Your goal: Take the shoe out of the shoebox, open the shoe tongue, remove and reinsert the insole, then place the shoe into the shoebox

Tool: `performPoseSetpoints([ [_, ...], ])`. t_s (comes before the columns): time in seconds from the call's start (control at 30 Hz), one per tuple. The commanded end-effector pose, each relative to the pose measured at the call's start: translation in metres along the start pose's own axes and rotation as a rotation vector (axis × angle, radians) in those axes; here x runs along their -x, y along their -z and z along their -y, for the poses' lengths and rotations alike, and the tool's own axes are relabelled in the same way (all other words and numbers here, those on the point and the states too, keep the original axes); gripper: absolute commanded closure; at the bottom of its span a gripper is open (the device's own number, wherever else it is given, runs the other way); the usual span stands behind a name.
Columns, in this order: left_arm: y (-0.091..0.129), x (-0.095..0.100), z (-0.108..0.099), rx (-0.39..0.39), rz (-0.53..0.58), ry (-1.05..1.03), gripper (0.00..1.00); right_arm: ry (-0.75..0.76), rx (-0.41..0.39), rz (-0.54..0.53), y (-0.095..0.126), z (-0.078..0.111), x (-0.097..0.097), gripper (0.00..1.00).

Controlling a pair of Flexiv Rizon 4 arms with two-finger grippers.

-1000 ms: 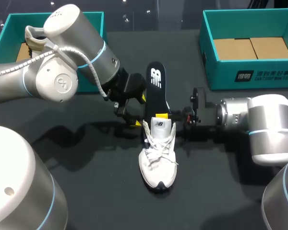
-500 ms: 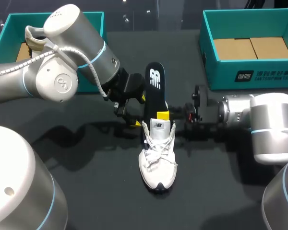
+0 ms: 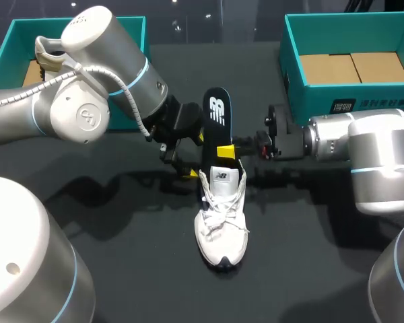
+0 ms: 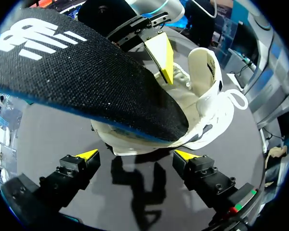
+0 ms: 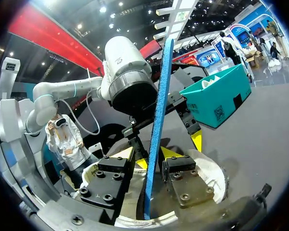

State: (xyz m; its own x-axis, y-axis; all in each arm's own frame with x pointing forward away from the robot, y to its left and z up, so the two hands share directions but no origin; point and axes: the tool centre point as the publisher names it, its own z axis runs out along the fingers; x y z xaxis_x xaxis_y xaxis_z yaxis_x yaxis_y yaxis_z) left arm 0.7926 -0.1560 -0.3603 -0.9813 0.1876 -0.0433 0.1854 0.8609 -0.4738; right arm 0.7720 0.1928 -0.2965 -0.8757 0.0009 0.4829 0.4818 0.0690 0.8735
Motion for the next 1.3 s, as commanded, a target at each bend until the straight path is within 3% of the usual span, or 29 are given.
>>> performPoseSetpoints([
  [0.03,-0.001,0.000,0.000,0.002,0.001,-0.001,0.00,0.004,-0.019,-0.006,-0.003,-0.010,0.005,0.70],
  [0.07,-0.001,0.000,0.000,0.002,0.001,-0.001,0.00,0.005,-0.021,-0.007,-0.004,-0.011,0.006,0.71],
  [0.13,-0.001,0.000,0.000,0.002,0.001,-0.001,0.00,0.005,-0.022,-0.007,-0.005,-0.013,0.008,0.83],
  [0.2,-0.001,0.000,0.000,0.002,0.001,-0.001,0.00,-0.001,-0.022,-0.002,-0.006,-0.014,0.010,1.00],
  [0.37,-0.001,0.000,0.000,0.002,0.001,-0.001,0.00,-0.029,-0.016,0.008,-0.005,-0.006,0.011,1.00],
  [0.8,-0.001,0.000,0.000,0.002,0.001,-0.001,0.00,-0.146,0.069,0.048,0.003,0.035,0.004,1.00],
  [1.17,-0.001,0.000,0.000,0.002,0.001,-0.001,0.00,-0.208,0.077,0.048,0.002,0.049,-0.003,1.00],
  [1.3,-0.001,0.000,0.000,0.002,0.001,-0.001,0.00,-0.184,0.068,0.042,-0.002,0.043,-0.002,0.71],
])
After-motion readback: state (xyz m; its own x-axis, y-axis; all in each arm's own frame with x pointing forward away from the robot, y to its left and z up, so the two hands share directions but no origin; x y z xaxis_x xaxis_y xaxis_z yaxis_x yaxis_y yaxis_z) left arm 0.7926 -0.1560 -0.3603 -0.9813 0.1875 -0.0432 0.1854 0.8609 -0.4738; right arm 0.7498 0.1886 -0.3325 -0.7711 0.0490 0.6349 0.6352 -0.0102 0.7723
